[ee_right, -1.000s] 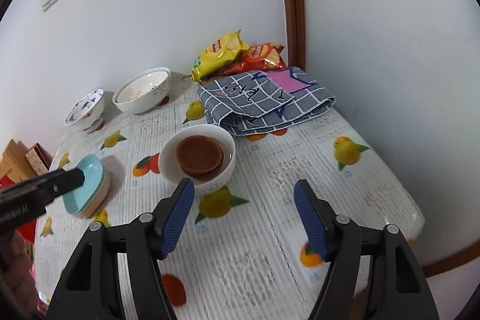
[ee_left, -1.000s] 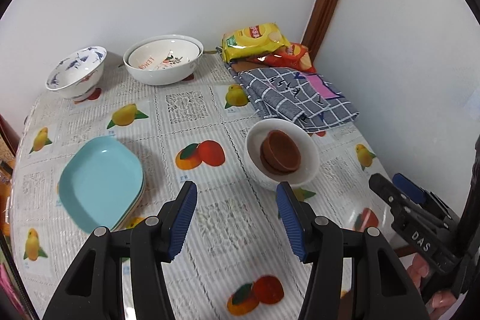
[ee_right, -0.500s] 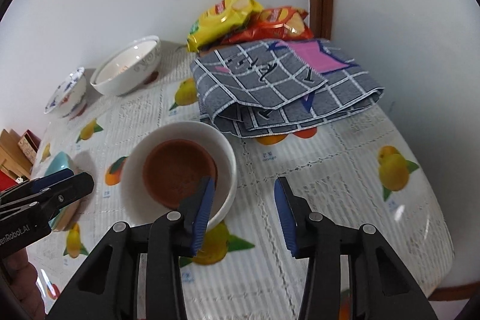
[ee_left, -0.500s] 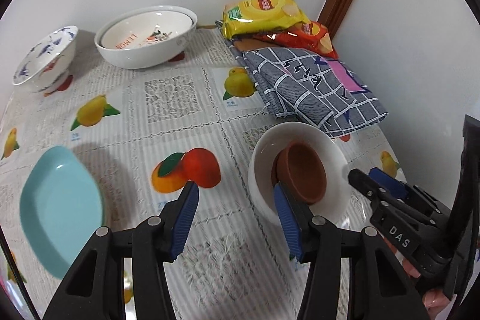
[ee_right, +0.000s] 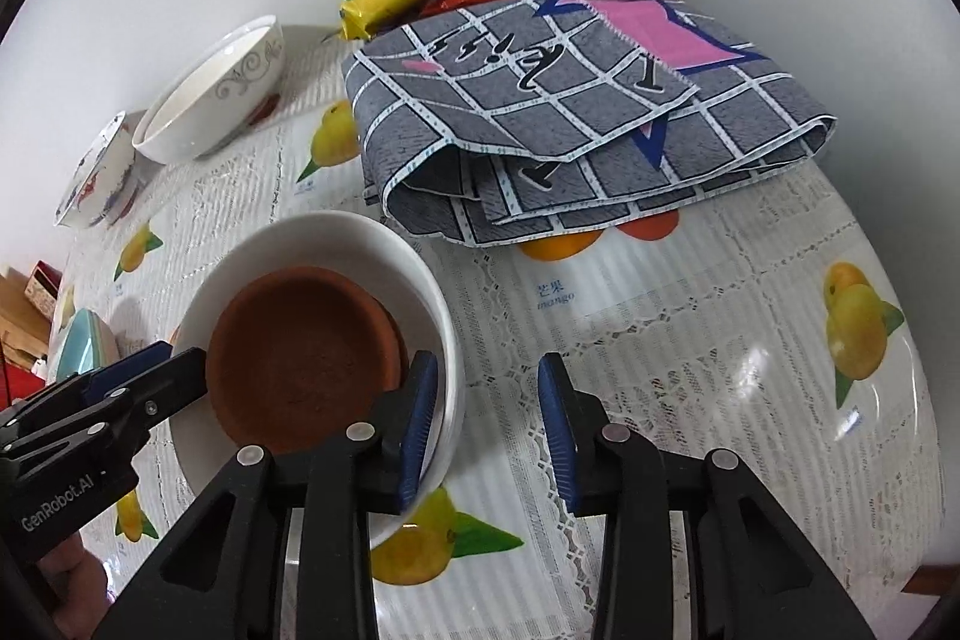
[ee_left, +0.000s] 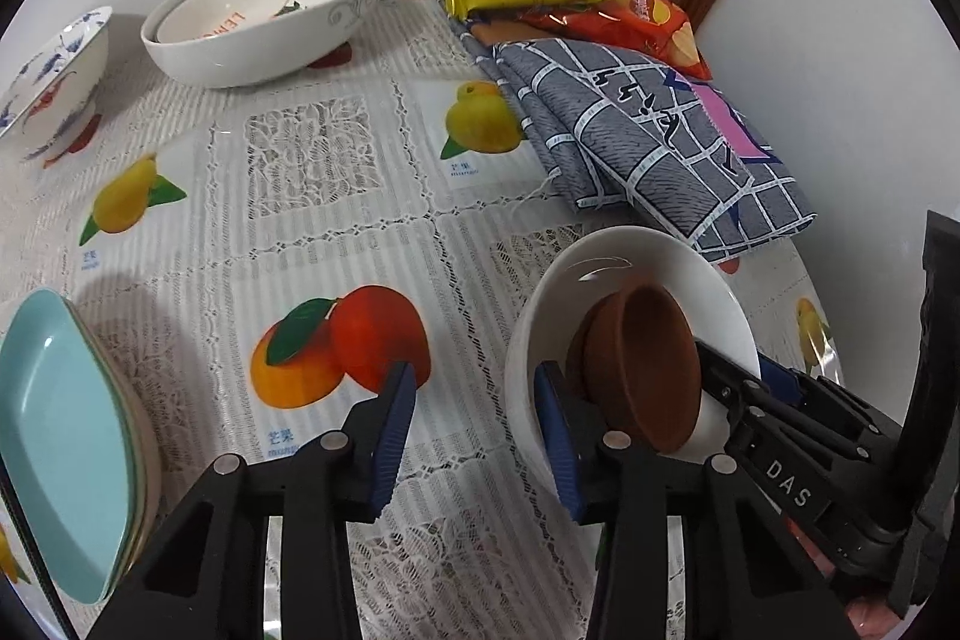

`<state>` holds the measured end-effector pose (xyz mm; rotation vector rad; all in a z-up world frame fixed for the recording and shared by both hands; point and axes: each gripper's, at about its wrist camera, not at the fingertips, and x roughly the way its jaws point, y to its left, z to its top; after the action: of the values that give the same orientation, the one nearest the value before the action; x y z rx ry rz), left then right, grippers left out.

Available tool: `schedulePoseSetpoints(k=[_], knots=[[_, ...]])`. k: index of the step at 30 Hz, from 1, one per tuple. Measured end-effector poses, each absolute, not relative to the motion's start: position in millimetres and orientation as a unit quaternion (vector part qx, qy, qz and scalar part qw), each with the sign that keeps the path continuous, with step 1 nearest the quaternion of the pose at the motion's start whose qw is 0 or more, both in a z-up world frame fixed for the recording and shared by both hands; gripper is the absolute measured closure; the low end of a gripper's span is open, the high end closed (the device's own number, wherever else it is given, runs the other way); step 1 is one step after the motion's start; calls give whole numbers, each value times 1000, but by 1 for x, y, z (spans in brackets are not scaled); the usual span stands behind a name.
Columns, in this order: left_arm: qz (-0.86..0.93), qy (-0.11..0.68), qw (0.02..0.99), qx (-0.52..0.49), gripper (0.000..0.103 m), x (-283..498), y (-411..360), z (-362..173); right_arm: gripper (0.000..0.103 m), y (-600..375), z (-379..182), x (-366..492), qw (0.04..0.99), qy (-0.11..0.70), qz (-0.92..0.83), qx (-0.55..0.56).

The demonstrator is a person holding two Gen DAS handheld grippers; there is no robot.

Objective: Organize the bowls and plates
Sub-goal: 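Close both tools on opposite sides of the white bowl's rim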

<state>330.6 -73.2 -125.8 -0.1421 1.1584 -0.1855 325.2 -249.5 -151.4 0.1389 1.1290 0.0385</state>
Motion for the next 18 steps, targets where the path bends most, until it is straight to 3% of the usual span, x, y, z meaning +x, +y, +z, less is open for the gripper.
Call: schedulePoseSetpoints(k=[10,18], knots=[[-90,555,825,-52,80,341,-87,-133,67,-251,-153,331,840,539,16,64],[-93,569,815,-61,80,344,-90,-144,67,-254,-154,329,847,527,31,70]])
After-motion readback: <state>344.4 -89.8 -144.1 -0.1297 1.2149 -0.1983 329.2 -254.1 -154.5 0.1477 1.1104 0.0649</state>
